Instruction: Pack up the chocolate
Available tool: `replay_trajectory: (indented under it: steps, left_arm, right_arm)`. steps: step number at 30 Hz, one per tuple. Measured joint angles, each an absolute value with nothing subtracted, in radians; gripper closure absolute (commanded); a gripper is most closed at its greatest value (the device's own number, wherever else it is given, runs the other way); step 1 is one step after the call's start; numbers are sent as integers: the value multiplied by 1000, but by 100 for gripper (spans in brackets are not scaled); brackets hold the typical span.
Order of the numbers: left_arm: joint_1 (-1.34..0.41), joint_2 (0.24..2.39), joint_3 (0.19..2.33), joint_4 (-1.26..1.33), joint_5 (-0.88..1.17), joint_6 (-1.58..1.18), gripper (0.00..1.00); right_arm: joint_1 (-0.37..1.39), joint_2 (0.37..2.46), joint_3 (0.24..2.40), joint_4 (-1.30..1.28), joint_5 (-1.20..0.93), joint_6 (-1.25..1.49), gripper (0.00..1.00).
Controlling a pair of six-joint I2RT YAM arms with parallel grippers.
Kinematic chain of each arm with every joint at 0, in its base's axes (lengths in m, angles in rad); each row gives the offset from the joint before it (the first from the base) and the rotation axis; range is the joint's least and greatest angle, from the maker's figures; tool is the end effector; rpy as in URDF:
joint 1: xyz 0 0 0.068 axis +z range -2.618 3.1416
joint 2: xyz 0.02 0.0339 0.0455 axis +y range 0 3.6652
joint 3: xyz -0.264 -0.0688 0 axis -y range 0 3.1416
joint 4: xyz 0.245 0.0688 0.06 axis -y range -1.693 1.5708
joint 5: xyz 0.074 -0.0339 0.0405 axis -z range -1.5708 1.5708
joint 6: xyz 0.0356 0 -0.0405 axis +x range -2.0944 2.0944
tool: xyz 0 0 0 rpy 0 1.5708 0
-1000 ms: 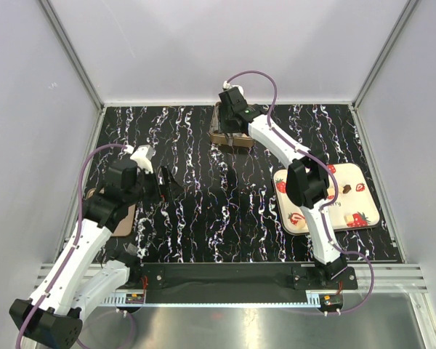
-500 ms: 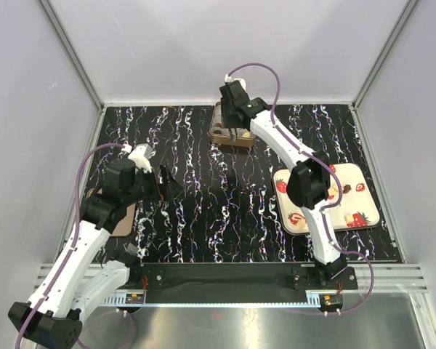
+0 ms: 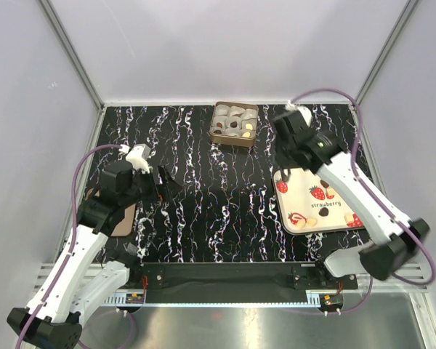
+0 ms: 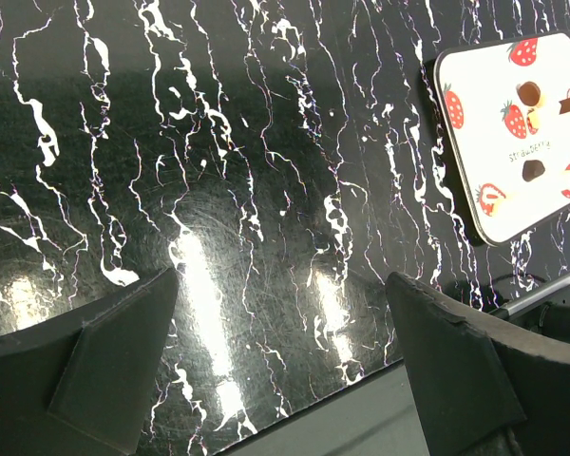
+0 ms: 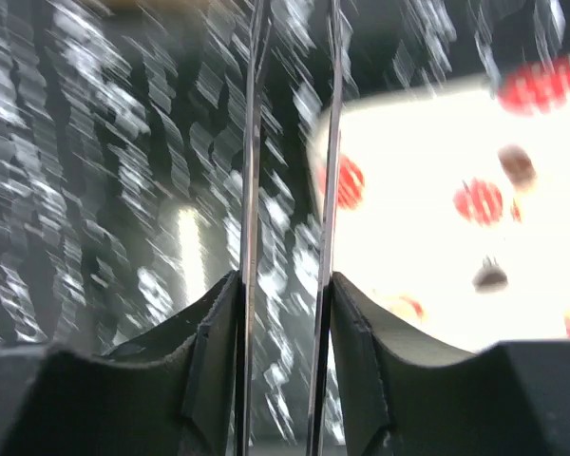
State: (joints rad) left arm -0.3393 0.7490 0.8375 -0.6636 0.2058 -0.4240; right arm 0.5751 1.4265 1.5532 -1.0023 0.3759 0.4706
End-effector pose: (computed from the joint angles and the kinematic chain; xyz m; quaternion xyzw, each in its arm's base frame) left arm 0.1454 -0.0590 0.3155 0.0120 0.8753 -0.2607 0.4072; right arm 0.2472 0.1446 0.3830 0.0153 0.9257 0.0149 0.3777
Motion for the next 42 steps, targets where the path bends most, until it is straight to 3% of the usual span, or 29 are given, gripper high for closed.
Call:
replay_trajectory:
  steps: [3,10,42]
  left_arm:
    - [-339,749,837,-663,206,-424,1]
    - [-339,749,834,-656,224,-427,1]
    - [-339,751,824,-656,227,-427,1]
  right_arm:
    - [512,1303,1393,-1061,367,532,52]
    - [183,1180,1172,-1096,324,567,51]
    - [26,1246,1017,-928,196,490,47]
